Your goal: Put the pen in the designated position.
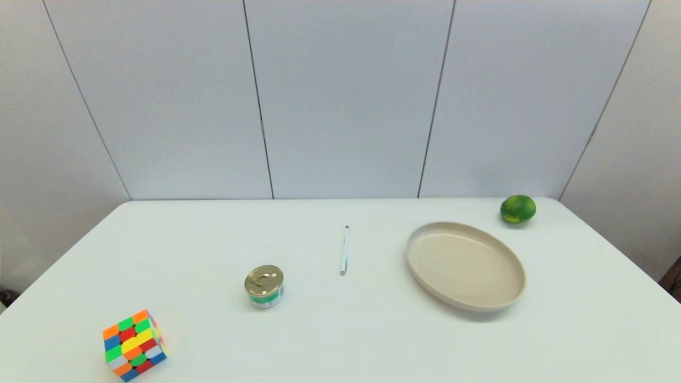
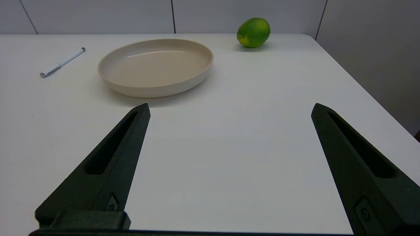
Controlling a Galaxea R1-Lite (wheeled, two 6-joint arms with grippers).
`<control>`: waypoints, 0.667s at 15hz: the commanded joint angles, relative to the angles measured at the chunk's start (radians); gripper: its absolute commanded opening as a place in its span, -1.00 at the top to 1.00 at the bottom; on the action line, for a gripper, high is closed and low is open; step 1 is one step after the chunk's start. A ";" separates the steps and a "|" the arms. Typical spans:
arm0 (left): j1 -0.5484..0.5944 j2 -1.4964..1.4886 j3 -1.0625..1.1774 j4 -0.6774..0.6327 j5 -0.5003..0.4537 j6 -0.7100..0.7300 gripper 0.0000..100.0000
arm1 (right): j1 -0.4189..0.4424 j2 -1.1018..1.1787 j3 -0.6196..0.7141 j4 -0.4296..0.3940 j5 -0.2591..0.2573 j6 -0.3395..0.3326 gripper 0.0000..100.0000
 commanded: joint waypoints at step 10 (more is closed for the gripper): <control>0.001 0.000 0.000 0.000 0.000 -0.002 -1.00 | 0.065 0.319 -0.210 -0.031 0.008 -0.003 -1.00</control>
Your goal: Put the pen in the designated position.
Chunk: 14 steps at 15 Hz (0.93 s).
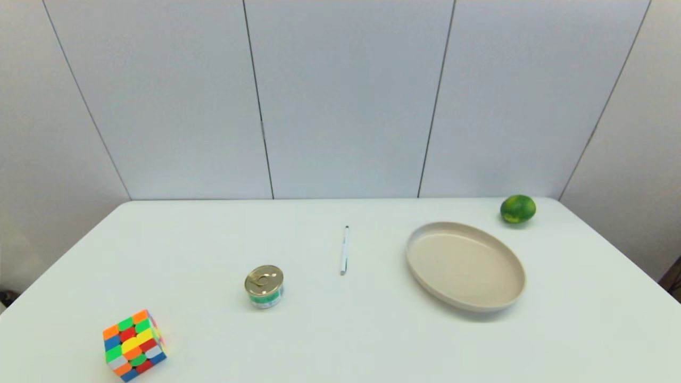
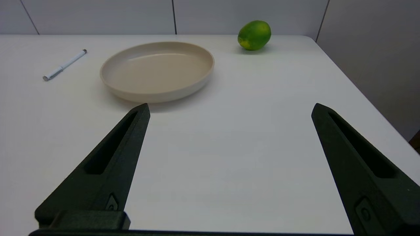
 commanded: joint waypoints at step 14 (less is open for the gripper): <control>0.000 0.000 0.000 -0.001 0.001 -0.002 -1.00 | 0.422 1.119 -0.887 -0.005 0.009 0.054 -1.00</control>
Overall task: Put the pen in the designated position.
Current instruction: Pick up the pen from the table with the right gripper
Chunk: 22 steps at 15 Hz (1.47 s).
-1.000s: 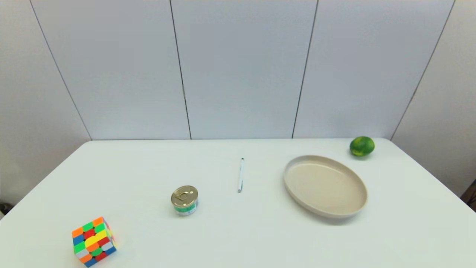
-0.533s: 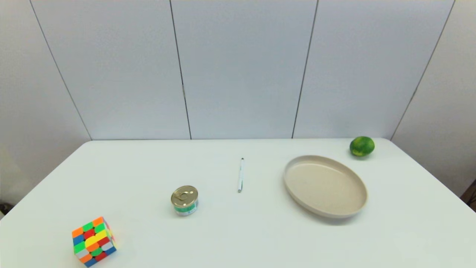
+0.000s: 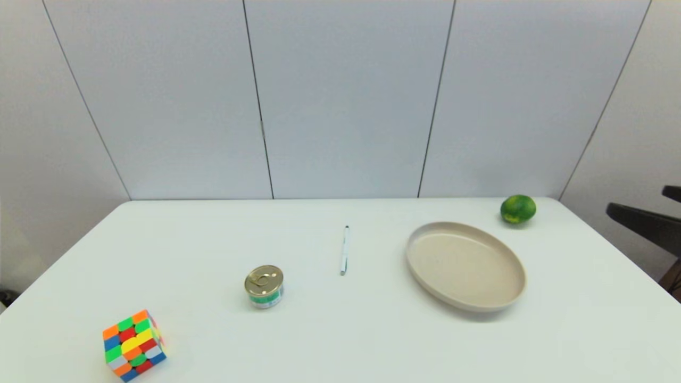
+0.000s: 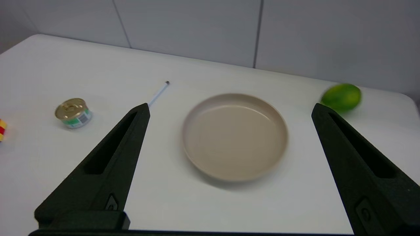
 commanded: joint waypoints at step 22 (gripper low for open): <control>0.000 0.000 0.000 0.000 0.000 -0.001 -1.00 | 0.405 1.104 -0.672 0.003 -0.142 0.154 -1.00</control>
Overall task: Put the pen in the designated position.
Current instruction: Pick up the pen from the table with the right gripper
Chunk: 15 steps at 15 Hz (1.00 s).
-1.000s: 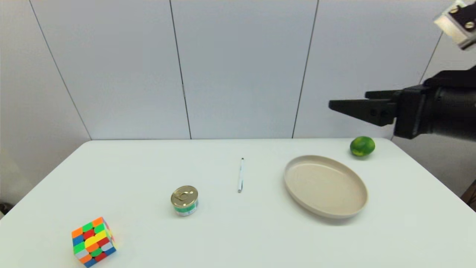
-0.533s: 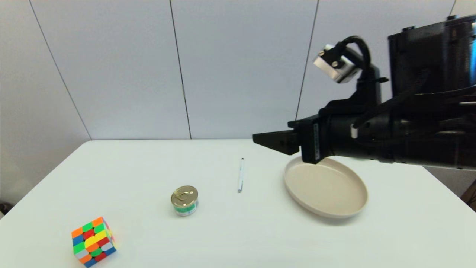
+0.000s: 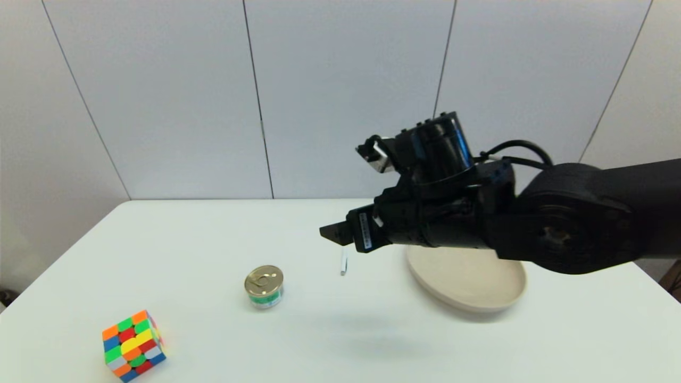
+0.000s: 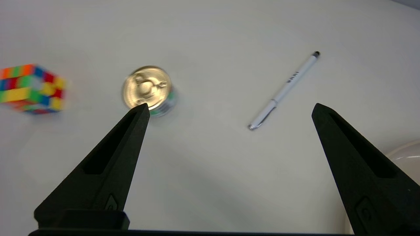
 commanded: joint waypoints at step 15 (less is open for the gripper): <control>0.001 0.000 0.000 -0.001 0.000 -0.001 -1.00 | 0.035 0.418 -0.286 -0.006 -0.276 0.004 -1.00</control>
